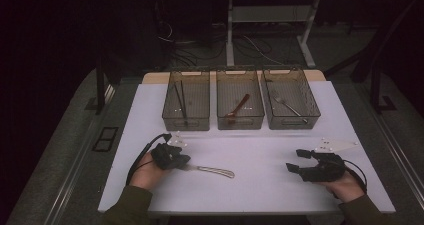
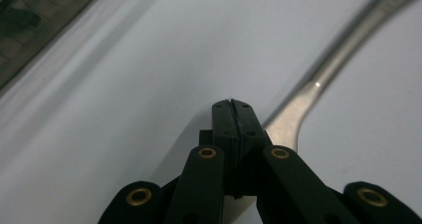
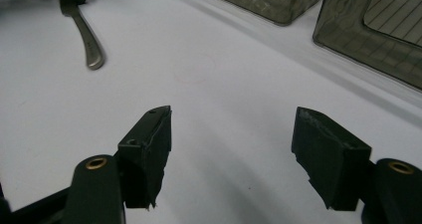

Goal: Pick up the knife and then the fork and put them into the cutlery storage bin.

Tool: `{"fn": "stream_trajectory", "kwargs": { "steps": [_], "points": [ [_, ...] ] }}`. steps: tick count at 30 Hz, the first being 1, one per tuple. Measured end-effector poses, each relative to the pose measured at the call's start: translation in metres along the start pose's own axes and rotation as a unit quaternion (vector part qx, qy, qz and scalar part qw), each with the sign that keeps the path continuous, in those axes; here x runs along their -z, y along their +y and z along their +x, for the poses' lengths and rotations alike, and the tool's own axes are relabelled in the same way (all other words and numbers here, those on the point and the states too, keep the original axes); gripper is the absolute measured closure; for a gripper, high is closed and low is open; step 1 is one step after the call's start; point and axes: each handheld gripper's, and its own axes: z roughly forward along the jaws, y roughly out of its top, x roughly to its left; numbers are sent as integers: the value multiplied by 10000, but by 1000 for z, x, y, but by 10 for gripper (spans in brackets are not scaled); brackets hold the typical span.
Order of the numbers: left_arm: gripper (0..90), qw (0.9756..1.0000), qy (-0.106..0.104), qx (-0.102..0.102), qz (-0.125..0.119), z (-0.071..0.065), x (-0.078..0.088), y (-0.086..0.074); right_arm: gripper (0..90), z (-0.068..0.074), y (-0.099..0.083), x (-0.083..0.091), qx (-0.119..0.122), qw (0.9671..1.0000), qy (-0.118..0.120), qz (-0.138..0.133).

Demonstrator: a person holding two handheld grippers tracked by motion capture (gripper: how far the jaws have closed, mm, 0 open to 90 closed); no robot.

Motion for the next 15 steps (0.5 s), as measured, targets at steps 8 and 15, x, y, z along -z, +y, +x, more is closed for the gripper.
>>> {"fn": "stream_trajectory", "kwargs": {
  "steps": [8,15],
  "points": [
    [891,10000,-83,-16,36,-9,5,-5,321,0,0,1,12,10000,7,-11],
    [756,9946,-527,-2,-890,-16,11,3,320,-1,1,1,-19,10000,15,-31]
  ]
}}
